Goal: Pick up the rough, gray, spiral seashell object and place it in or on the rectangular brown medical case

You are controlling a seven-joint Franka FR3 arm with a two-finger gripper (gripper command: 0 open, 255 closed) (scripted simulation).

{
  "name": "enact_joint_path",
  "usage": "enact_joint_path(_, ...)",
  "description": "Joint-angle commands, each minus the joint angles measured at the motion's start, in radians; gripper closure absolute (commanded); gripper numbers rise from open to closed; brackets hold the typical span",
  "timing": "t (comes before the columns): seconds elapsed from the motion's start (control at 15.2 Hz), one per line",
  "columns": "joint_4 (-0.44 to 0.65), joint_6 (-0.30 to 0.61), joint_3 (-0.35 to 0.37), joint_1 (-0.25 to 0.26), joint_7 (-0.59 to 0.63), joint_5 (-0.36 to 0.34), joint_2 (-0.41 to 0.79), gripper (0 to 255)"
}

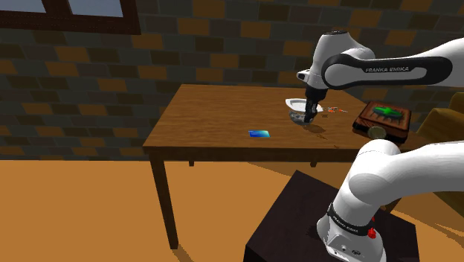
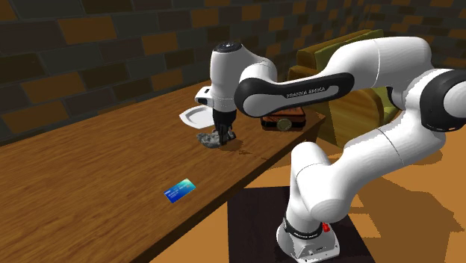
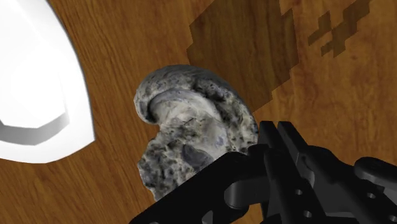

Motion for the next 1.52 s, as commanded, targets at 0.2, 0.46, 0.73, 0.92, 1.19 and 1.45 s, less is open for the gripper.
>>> enact_joint_path(0.2,0.000,0.000,0.000,0.000,0.000,0.000,0.000,255)
enact_joint_path(0.46,0.107,0.008,-0.001,-0.001,0.150,0.071,0.176,0)
enact_joint_path(0.73,0.334,-0.019,-0.046,-0.016,0.387,0.228,0.483,0)
enact_joint_path(0.92,0.353,-0.001,-0.066,-0.021,0.426,0.257,0.539,0)
enact_joint_path(1.19,0.307,0.055,-0.075,-0.024,0.426,0.252,0.549,0)
enact_joint_path(1.45,0.289,0.077,-0.079,-0.025,0.426,0.250,0.554,0)
